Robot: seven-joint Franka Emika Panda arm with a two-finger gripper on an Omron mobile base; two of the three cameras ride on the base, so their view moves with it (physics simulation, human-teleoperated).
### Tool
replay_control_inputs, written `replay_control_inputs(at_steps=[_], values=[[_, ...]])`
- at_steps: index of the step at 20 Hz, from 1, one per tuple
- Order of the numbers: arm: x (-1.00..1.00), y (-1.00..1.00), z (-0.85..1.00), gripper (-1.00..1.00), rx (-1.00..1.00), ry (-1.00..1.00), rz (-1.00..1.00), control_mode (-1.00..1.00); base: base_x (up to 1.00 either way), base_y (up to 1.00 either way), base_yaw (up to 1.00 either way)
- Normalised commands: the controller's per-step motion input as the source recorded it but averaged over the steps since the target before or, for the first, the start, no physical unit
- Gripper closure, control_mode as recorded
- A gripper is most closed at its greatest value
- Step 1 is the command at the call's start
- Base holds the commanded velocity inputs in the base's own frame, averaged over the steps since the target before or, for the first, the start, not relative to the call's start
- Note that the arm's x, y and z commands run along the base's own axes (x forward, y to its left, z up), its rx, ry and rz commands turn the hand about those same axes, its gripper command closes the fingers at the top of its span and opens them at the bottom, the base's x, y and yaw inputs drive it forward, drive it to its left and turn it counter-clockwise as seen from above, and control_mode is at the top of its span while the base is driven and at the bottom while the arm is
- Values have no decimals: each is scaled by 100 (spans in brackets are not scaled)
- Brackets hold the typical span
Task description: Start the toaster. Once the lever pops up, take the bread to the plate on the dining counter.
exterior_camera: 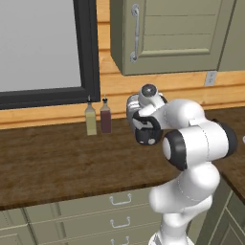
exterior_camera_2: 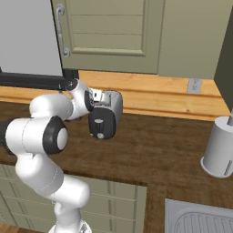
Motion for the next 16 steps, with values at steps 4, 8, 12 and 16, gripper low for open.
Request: replay_control_inputs(at_steps=[4,8,12,16], values=[[14,0,-4,-100,0,0,0,-100,0,0,0],[18,0,-2,-100,0,-1,0,-100,0,0,0],[16,0,-5,-100,0,-1,0,-100,0,0,0],[0,0,-20,-100,0,-1,0,-100,0,0,0]])
